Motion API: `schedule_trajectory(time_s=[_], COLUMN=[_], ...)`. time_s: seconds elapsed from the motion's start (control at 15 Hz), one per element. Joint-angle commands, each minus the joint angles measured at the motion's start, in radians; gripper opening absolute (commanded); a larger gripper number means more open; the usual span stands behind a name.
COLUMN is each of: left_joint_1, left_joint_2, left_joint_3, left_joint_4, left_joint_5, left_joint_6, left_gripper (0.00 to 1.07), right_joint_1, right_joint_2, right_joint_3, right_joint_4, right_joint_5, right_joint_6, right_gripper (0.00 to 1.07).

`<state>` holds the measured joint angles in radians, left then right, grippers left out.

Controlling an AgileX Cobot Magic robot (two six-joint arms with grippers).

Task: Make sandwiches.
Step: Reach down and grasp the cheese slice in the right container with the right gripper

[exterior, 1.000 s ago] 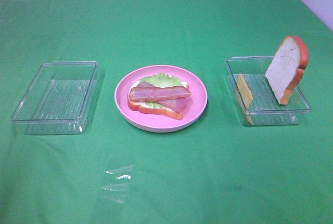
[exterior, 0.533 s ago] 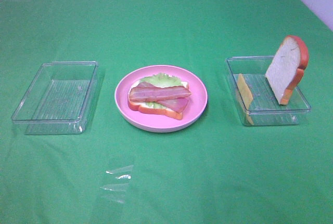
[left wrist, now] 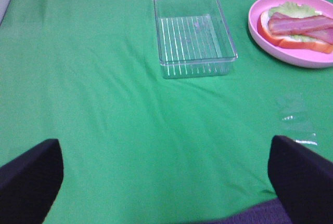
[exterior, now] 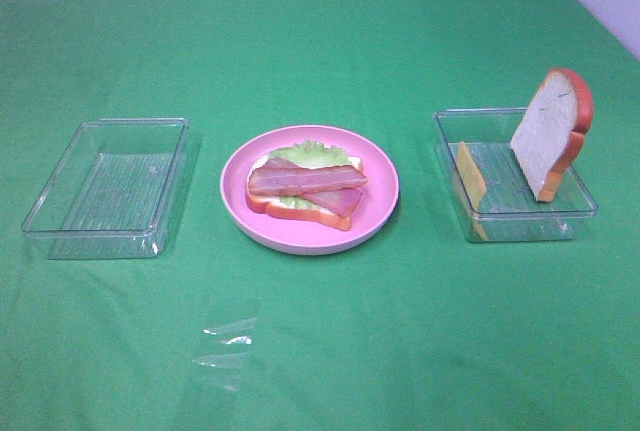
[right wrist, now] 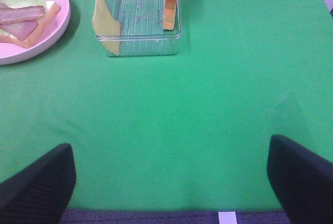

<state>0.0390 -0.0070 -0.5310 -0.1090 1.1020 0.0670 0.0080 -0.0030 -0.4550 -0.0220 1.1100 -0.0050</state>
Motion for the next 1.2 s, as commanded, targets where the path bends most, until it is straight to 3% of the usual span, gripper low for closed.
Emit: schedule_trajectory(time_s=[0.07, 1.2], left_joint_1=[-0.003, -0.003], left_joint_2=[-0.013, -0.013], left_joint_3=[0.015, 0.015], left_joint_4=[-0.005, -0.004], left_joint_5=[-0.027, -0.028], left_joint_6=[-0.009, -0.017], left_gripper=[1.00, 1.00], right_joint_1=[0.000, 0.000], right_joint_2=[-0.022, -0.022], right_joint_3=[0.002, 0.002], right_joint_4=[0.001, 0.000], right_joint_5=[-0.003, -0.003], right_joint_6=[-0.006, -0.006], right_gripper=[0.96, 0.96])
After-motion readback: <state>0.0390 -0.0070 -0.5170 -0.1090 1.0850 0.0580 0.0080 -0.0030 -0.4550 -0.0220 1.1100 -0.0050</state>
